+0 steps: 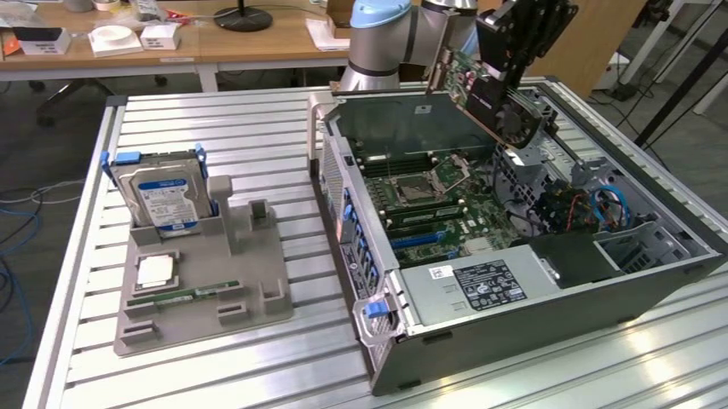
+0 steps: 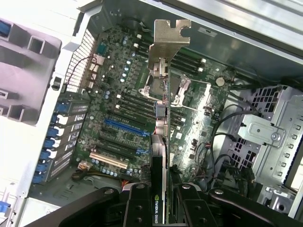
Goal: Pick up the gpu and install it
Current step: 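Insert the gpu into the slot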
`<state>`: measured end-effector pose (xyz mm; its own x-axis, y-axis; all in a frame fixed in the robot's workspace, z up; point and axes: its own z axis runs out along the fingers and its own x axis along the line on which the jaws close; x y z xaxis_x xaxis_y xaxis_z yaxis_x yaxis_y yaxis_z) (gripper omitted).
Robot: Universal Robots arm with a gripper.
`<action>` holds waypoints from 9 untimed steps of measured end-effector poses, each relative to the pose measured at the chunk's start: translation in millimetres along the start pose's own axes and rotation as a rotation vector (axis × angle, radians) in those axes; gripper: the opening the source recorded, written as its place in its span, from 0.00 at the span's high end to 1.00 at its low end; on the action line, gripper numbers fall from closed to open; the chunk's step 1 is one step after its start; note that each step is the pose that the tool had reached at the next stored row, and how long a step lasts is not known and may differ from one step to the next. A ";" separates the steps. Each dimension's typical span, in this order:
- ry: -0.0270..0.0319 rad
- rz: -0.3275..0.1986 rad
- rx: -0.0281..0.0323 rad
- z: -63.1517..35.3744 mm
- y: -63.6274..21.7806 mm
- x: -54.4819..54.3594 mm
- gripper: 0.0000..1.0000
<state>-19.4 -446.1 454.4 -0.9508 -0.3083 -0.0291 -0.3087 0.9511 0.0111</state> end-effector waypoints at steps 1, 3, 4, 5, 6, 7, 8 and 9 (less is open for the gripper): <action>0.0000 -0.003 0.0000 0.0 0.0 0.0 0.75; 0.0001 -0.009 -0.0003 0.0 0.0 0.0 0.75; 0.0001 -0.012 -0.0004 0.0 0.0 0.0 0.75; 0.0002 -0.014 -0.0004 0.0 0.0 0.0 0.75; 0.0002 -0.017 -0.0005 0.0 0.0 0.0 0.75; 0.0002 -0.020 -0.0006 0.0 0.0 0.0 0.75; 0.0003 -0.023 -0.0006 0.0 0.0 0.0 0.75; 0.0003 -0.026 -0.0007 0.0 0.0 0.0 0.75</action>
<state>-19.4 -446.1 454.4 -0.9426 -0.3327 -0.0291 -0.3331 0.9428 0.0111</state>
